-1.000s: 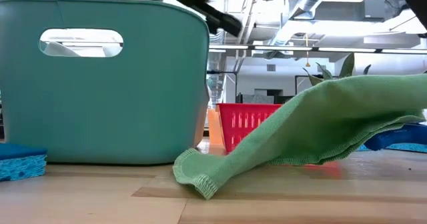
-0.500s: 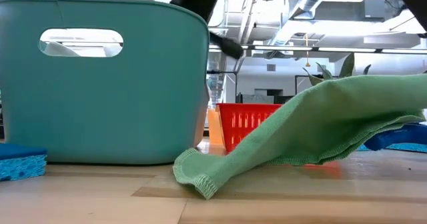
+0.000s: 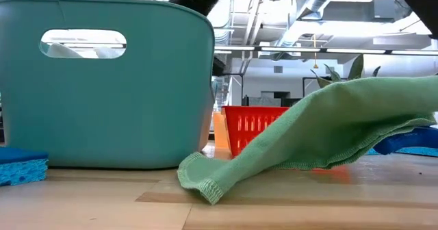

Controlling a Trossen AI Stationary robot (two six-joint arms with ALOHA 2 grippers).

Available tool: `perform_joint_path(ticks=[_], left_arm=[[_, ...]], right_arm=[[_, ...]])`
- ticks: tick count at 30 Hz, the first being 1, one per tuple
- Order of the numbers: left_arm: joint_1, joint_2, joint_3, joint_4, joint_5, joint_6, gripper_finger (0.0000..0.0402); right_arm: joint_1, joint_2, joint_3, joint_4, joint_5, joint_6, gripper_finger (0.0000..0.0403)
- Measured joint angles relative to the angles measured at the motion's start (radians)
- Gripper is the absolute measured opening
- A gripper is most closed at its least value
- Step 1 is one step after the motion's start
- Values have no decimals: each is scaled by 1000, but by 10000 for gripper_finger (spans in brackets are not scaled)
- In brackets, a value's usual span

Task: Pick & Place Kitchen Items
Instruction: Put the white towel into the green bin

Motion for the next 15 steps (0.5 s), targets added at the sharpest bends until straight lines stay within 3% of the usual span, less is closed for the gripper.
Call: perform_joint_path(ticks=[4,8,15], left_arm=[[0,0,0,0,2,0,131],[0,0,0,0,4,0,131],[0,0,0,-1,4,0,131]], right_arm=[[7,0,0,121,-5,-65,0],[33,-6,7,197,92,-111,0],[74,-48,63,-78,134,-5,0]])
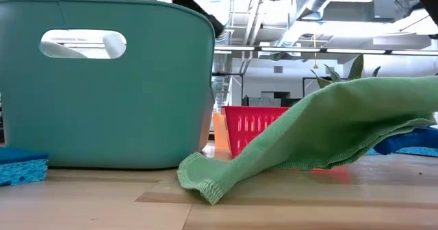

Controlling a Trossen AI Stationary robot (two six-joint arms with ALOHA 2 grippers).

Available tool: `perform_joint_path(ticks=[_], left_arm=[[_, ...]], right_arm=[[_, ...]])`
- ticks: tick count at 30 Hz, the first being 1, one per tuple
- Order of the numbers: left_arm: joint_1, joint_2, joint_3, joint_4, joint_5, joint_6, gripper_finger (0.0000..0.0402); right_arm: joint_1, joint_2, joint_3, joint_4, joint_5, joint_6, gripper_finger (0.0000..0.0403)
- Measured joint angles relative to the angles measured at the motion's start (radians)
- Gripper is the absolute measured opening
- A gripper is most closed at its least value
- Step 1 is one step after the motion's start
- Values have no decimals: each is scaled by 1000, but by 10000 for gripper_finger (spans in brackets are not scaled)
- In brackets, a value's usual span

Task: Pick & Place Kitchen Items
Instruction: Put the white towel into the green bin

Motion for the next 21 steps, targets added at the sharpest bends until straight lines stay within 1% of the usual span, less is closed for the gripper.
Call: perform_joint_path(ticks=[3,6,10,13,15,17,19,20,21], left_arm=[[0,0,0,0,0,0,131],[0,0,0,0,7,0,131],[0,12,-17,0,120,0,131],[0,36,-68,1,253,0,127],[-8,62,-106,7,358,-17,112],[-41,107,-148,28,422,-42,84],[-105,155,-181,33,429,-47,45],[-144,185,-199,38,419,-49,25],[-185,212,-213,51,393,-50,13]], right_arm=[[17,8,3,-107,24,58,0],[54,1,10,-134,100,123,0],[119,-40,7,-187,212,184,0],[175,-120,11,-296,313,259,0],[213,-166,11,-388,387,320,0],[243,-205,9,-482,428,368,0],[267,-251,9,-578,443,392,0],[277,-272,10,-615,448,394,0],[285,-291,11,-648,451,394,0]])
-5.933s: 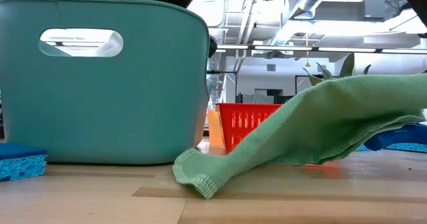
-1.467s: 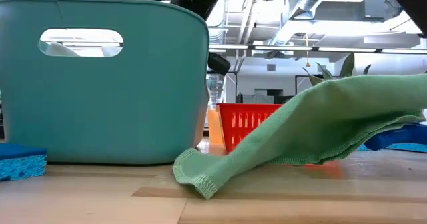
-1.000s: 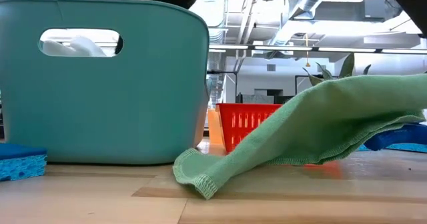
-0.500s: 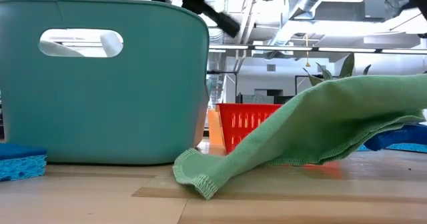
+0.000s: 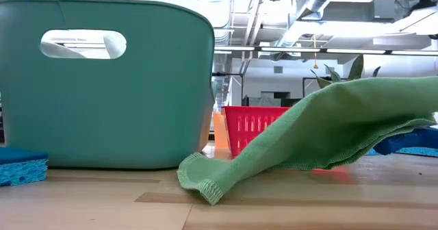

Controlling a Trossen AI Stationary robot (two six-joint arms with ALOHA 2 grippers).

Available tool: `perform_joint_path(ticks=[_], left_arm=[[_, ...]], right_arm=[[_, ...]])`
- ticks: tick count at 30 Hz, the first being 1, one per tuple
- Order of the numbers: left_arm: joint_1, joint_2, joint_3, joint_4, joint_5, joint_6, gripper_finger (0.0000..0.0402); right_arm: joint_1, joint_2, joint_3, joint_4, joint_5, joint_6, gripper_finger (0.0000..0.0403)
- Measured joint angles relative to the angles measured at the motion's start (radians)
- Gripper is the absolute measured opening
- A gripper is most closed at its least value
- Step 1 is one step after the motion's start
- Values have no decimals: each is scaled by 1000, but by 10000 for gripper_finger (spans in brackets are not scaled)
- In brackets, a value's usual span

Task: Pick & Place Kitchen Items
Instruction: Put the white towel into the green bin

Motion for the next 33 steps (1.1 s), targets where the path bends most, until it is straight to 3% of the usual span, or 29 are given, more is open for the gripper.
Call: perform_joint_path(ticks=[5,9,14,20,25,33], left_arm=[[-174,199,-47,50,-96,-21,2],[-246,383,-49,119,-196,-36,1],[-243,588,-48,126,-304,-70,1],[-209,778,-47,128,-320,-111,0],[-194,866,-47,129,-314,-145,0],[-193,869,-47,149,-312,-160,0]], right_arm=[[45,-62,-3,-151,-1,-3,0],[95,-106,-1,-206,9,-20,0],[131,-135,-2,-204,36,-124,0],[168,-155,-2,-204,37,-238,0],[198,-171,-2,-204,36,-297,0],[209,-169,-2,-204,36,-323,0]])
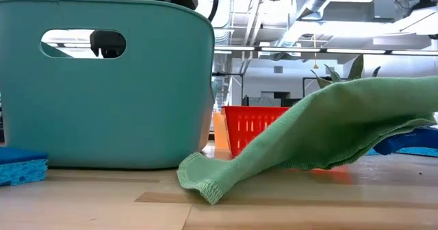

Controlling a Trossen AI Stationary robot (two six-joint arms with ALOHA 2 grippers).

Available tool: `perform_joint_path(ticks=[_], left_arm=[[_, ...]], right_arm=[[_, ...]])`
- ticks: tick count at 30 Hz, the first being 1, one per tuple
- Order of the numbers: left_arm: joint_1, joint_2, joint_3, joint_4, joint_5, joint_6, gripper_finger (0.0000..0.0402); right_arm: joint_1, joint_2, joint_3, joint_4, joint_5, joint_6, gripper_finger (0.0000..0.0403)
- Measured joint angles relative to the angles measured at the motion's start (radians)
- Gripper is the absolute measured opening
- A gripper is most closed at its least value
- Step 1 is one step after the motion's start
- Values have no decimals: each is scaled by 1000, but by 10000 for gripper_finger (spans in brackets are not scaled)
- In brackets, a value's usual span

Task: Pick & Place Kitchen Items
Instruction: Put the white towel into the green bin, then put the blue sponge into the red bin

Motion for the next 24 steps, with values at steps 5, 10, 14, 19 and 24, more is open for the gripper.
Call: perform_joint_path(ticks=[5,10,14,19,24], left_arm=[[10,6,0,26,16,4,0],[29,4,0,32,69,21,0],[35,-39,0,25,112,33,0],[34,-182,0,18,71,37,0],[34,-341,1,18,29,37,0]], right_arm=[[-3,0,0,1,6,18,0],[-3,0,0,1,59,71,0],[-3,0,0,1,84,114,0],[-2,0,0,1,106,158,0],[-3,0,0,0,107,168,0]])
